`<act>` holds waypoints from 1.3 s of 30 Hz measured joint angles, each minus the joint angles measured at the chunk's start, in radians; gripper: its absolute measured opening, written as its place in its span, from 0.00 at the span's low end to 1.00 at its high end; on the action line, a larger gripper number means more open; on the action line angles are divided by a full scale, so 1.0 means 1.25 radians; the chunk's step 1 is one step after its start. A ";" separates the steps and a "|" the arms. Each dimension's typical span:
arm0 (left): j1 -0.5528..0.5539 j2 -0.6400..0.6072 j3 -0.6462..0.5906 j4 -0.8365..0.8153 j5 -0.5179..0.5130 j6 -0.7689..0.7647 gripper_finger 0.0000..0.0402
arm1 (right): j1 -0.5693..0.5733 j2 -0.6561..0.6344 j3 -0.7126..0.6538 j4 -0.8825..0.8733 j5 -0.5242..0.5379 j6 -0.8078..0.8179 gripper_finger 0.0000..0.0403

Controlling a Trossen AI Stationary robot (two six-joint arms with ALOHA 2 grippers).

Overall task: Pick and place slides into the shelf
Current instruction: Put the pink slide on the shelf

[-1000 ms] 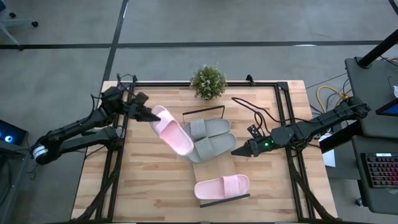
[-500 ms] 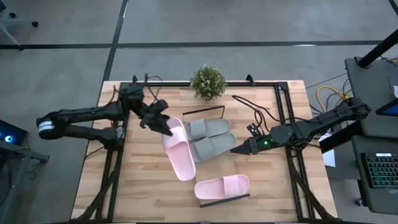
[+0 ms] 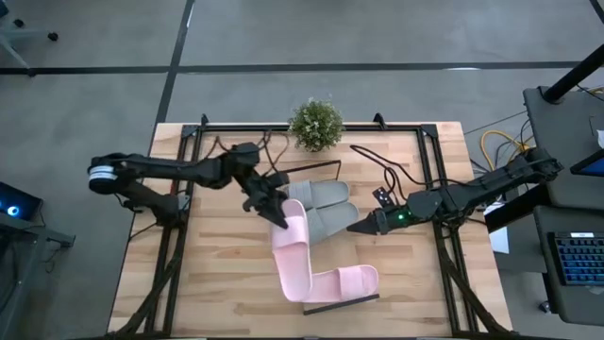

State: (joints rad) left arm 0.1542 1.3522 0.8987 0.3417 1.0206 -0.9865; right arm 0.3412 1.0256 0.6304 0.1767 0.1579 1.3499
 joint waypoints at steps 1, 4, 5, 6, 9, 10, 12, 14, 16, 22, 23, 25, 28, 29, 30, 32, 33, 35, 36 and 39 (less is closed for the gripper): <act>-0.007 0.015 0.011 0.012 0.000 -0.002 0.00 | -0.001 0.000 0.000 0.002 0.000 0.000 0.46; -0.025 0.056 0.052 0.021 0.000 -0.002 0.00 | -0.001 0.000 0.000 0.005 0.000 -0.003 0.47; -0.030 0.071 0.066 0.025 0.000 -0.002 0.00 | -0.002 0.000 0.000 0.012 0.001 -0.006 0.47; -0.035 0.085 0.077 0.030 -0.001 -0.002 0.00 | -0.002 0.000 0.000 0.019 0.004 -0.008 0.47; -0.049 0.123 0.116 0.034 -0.002 -0.002 0.00 | -0.001 -0.001 0.000 0.019 0.012 -0.012 0.47; -0.053 0.134 0.128 0.034 -0.002 -0.002 0.00 | -0.002 -0.001 0.000 0.017 0.015 -0.013 0.47; -0.061 0.154 0.150 0.035 -0.003 -0.001 0.00 | -0.002 -0.001 0.000 0.018 0.015 -0.013 0.47; -0.070 0.174 0.171 0.035 -0.001 -0.001 0.00 | -0.002 0.003 0.000 0.020 0.015 -0.015 0.47; -0.078 0.191 0.188 0.035 0.001 -0.001 0.00 | -0.002 0.013 0.000 0.023 0.015 -0.014 0.47; -0.097 0.226 0.226 0.036 0.014 -0.001 0.00 | -0.004 0.074 0.000 0.105 -0.002 -0.012 0.47; -0.100 0.231 0.229 0.039 0.014 -0.002 0.00 | -0.006 0.085 0.000 0.119 -0.008 -0.012 0.47; -0.107 0.237 0.236 0.034 0.013 -0.001 0.00 | -0.008 0.111 0.000 0.156 -0.020 -0.012 0.47; -0.114 0.242 0.237 0.036 0.010 -0.002 0.00 | -0.014 0.135 0.000 0.192 -0.040 -0.012 0.47; -0.116 0.242 0.235 0.036 0.007 -0.002 0.00 | -0.018 0.139 0.000 0.201 -0.049 -0.012 0.47; -0.119 0.242 0.232 0.034 0.005 -0.003 0.00 | -0.019 0.141 0.000 0.203 -0.049 -0.012 0.47; -0.123 0.244 0.231 0.033 0.000 -0.004 0.00 | -0.021 0.141 0.000 0.204 -0.049 -0.013 0.47; -0.125 0.245 0.231 0.033 -0.002 -0.006 0.00 | -0.022 0.141 0.000 0.205 -0.049 -0.013 0.47; -0.128 0.245 0.230 0.034 -0.005 -0.012 0.00 | -0.023 0.140 0.000 0.208 -0.049 -0.014 0.47; -0.129 0.245 0.230 0.034 -0.005 -0.014 0.00 | -0.023 0.140 0.000 0.210 -0.049 -0.014 0.47; -0.130 0.247 0.230 0.034 -0.005 -0.017 0.00 | -0.023 0.139 0.000 0.219 -0.051 -0.015 0.47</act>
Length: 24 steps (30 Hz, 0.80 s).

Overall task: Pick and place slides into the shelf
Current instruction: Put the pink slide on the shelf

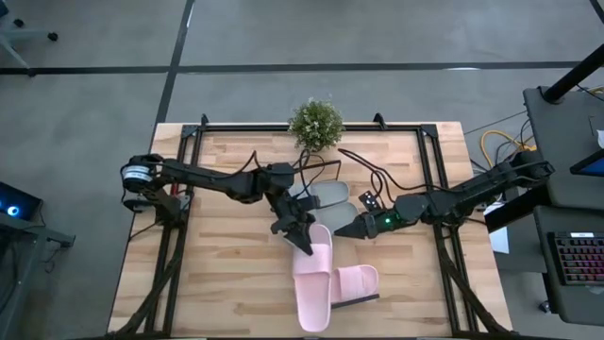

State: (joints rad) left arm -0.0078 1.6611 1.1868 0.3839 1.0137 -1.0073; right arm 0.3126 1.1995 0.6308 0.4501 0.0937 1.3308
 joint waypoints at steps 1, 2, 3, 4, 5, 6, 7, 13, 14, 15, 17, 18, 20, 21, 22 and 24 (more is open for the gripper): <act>0.000 0.000 0.000 0.000 -0.001 0.000 0.00 | 0.000 0.000 0.000 0.000 0.000 -0.002 0.47; 0.000 0.000 0.001 0.000 -0.001 0.000 0.00 | 0.000 0.000 0.000 0.000 0.000 -0.003 0.47; 0.000 0.001 0.003 0.003 -0.003 0.000 0.00 | 0.000 0.000 0.000 0.000 0.000 -0.003 0.47; 0.000 0.001 0.003 0.006 -0.004 0.000 0.00 | 0.000 0.000 0.000 0.001 0.000 -0.003 0.47; 0.000 0.001 0.003 0.006 -0.007 0.000 0.00 | 0.000 0.000 0.001 0.000 0.000 -0.003 0.47; 0.000 0.002 0.003 0.005 -0.010 0.000 0.00 | 0.001 0.000 0.005 -0.001 0.000 -0.007 0.47; 0.000 0.003 0.003 0.004 -0.014 0.000 0.00 | 0.001 0.002 0.011 -0.002 0.001 -0.012 0.47; 0.000 0.012 0.007 0.001 -0.003 -0.003 0.00 | -0.003 0.042 0.069 -0.017 -0.014 -0.051 0.47; -0.001 0.012 0.008 0.007 -0.006 -0.003 0.00 | -0.005 0.049 0.079 -0.026 -0.022 -0.055 0.47; -0.001 0.011 0.006 0.007 -0.009 -0.003 0.00 | -0.008 0.056 0.089 -0.041 -0.026 -0.057 0.47; 0.001 0.008 0.002 -0.001 -0.018 -0.003 0.00 | -0.011 0.066 0.102 -0.073 -0.029 -0.057 0.47; 0.001 0.006 0.002 -0.001 -0.019 -0.002 0.00 | -0.011 0.075 0.105 -0.079 -0.033 -0.057 0.47; 0.001 0.003 0.007 0.002 -0.019 -0.003 0.00 | -0.010 0.088 0.110 -0.082 -0.041 -0.057 0.47; 0.000 0.002 0.008 0.006 -0.019 -0.003 0.00 | -0.010 0.089 0.113 -0.082 -0.047 -0.057 0.47; 0.000 0.002 0.008 0.006 -0.015 -0.003 0.00 | -0.010 0.091 0.118 -0.080 -0.056 -0.057 0.47; -0.001 0.002 0.008 0.005 -0.015 -0.004 0.00 | -0.010 0.096 0.124 -0.074 -0.057 -0.060 0.47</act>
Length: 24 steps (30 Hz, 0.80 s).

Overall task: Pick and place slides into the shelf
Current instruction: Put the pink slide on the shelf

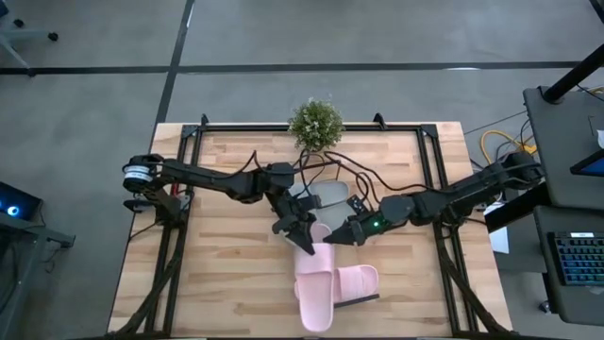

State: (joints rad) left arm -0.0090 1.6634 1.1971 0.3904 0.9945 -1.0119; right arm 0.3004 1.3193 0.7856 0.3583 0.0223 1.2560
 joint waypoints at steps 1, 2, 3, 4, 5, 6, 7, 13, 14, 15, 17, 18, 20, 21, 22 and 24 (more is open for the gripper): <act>0.000 0.000 -0.001 -0.003 -0.001 0.000 0.00 | 0.000 0.001 0.000 -0.006 0.000 -0.001 0.47; -0.002 0.000 -0.001 -0.004 -0.002 0.000 0.00 | 0.000 0.001 0.000 -0.009 0.001 -0.001 0.47; -0.002 0.000 -0.002 -0.004 -0.004 -0.001 0.00 | 0.000 0.003 0.001 -0.009 0.002 -0.002 0.47; -0.003 0.000 -0.002 -0.003 -0.004 -0.001 0.00 | -0.001 0.004 0.004 -0.008 0.003 -0.005 0.47; -0.004 0.000 -0.002 -0.002 -0.006 -0.001 0.00 | -0.002 0.004 0.007 -0.007 0.003 -0.007 0.47; -0.005 0.000 -0.001 -0.003 -0.007 -0.001 0.00 | -0.002 0.004 0.009 -0.006 0.003 -0.007 0.47; -0.005 0.000 -0.001 -0.003 -0.007 -0.001 0.00 | -0.002 0.006 0.012 -0.005 0.003 -0.007 0.46; -0.006 0.000 0.000 0.000 -0.019 -0.002 0.00 | -0.004 0.016 0.026 -0.009 0.003 -0.019 0.34; -0.006 0.000 0.000 0.001 -0.022 -0.001 0.00 | -0.004 0.017 0.027 -0.011 0.003 -0.022 0.31; -0.006 0.000 0.000 0.001 -0.022 -0.002 0.00 | -0.004 0.020 0.030 -0.013 0.002 -0.027 0.27; -0.006 0.000 0.000 0.002 -0.022 -0.002 0.00 | -0.005 0.021 0.031 -0.015 0.003 -0.027 0.19; -0.006 0.000 0.000 0.001 -0.022 -0.002 0.00 | -0.005 0.021 0.031 -0.016 0.003 -0.027 0.15; -0.006 0.000 0.000 0.001 -0.024 -0.002 0.00 | -0.005 0.020 0.031 -0.019 0.004 -0.027 0.10; -0.006 -0.001 -0.001 0.001 -0.024 -0.002 0.00 | -0.005 0.020 0.031 -0.018 0.005 -0.030 0.10; -0.006 -0.001 -0.001 0.001 -0.025 -0.002 0.00 | -0.005 0.020 0.031 -0.017 0.006 -0.033 0.10; -0.006 -0.001 -0.001 0.001 -0.025 -0.002 0.00 | -0.005 0.019 0.031 -0.017 0.013 -0.030 0.10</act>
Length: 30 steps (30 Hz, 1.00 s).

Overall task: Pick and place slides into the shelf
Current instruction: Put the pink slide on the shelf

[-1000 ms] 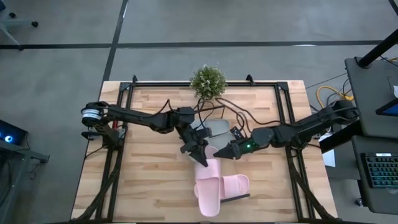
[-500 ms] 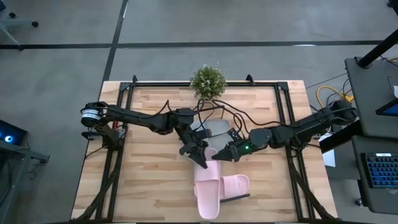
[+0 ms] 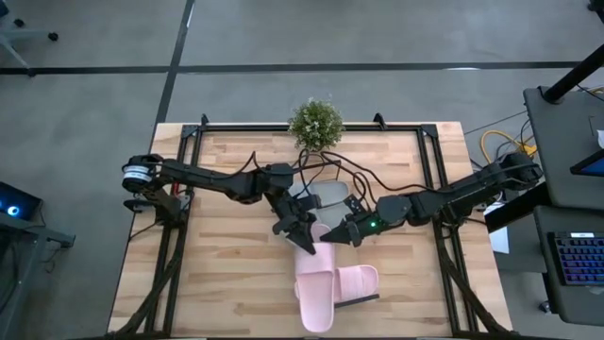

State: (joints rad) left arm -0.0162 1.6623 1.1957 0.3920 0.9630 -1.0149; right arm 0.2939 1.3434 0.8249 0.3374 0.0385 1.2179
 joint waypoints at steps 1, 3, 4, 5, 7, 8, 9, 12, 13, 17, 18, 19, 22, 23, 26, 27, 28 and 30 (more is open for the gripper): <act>0.000 0.000 -0.001 0.000 0.000 0.000 0.00 | 0.000 0.000 0.000 0.000 0.006 0.003 0.10; 0.000 0.000 -0.001 0.000 -0.001 -0.012 0.00 | 0.000 0.000 0.000 0.001 0.011 0.008 0.10; -0.001 0.000 -0.002 0.001 -0.003 -0.023 0.00 | 0.000 0.000 0.000 0.001 0.012 0.009 0.10; -0.001 0.000 -0.002 0.001 -0.003 -0.036 0.01 | 0.000 0.000 0.000 0.002 0.012 0.009 0.10; -0.002 0.000 -0.003 0.001 -0.006 -0.058 0.03 | 0.000 0.000 0.000 0.002 0.013 0.009 0.10; -0.002 0.000 -0.003 0.001 -0.008 -0.067 0.04 | 0.000 0.000 0.000 0.002 0.013 0.009 0.10; -0.002 0.000 -0.004 0.001 -0.010 -0.076 0.05 | 0.000 0.000 0.000 0.002 0.014 0.009 0.10; -0.003 0.000 -0.004 0.001 -0.018 -0.084 0.09 | 0.000 0.000 -0.001 0.000 0.022 0.009 0.10; -0.003 0.000 -0.004 0.001 -0.023 -0.084 0.10 | 0.000 -0.002 -0.001 -0.003 0.026 0.009 0.10; -0.005 0.001 -0.005 -0.002 -0.046 -0.083 0.17 | 0.000 -0.009 -0.001 -0.042 0.033 0.009 0.10; -0.005 0.002 -0.005 -0.003 -0.051 -0.083 0.19 | 0.000 -0.011 -0.001 -0.053 0.036 0.009 0.10; -0.006 0.002 -0.005 -0.004 -0.052 -0.083 0.21 | 0.000 -0.012 -0.001 -0.061 0.039 0.010 0.10; -0.010 0.002 -0.005 -0.002 -0.059 -0.081 0.29 | 0.000 -0.021 -0.001 -0.079 0.049 0.012 0.10; -0.013 0.002 -0.005 0.001 -0.061 -0.079 0.31 | 0.001 -0.024 -0.001 -0.083 0.051 0.011 0.10; -0.019 0.002 -0.006 0.002 -0.072 -0.076 0.40 | 0.001 -0.039 -0.001 -0.111 0.072 0.008 0.10; -0.022 0.002 -0.007 0.001 -0.082 -0.076 0.42 | 0.001 -0.047 -0.001 -0.127 0.076 0.008 0.10; -0.025 0.002 -0.007 0.001 -0.088 -0.078 0.45 | 0.001 -0.054 -0.001 -0.145 0.082 0.009 0.10; -0.031 0.002 -0.010 0.000 -0.104 -0.077 0.51 | 0.001 -0.070 -0.001 -0.179 0.094 0.009 0.10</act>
State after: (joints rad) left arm -0.0544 1.6653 1.1831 0.3926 0.8336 -1.1108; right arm 0.2956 1.2560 0.8242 0.1142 0.1564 1.2288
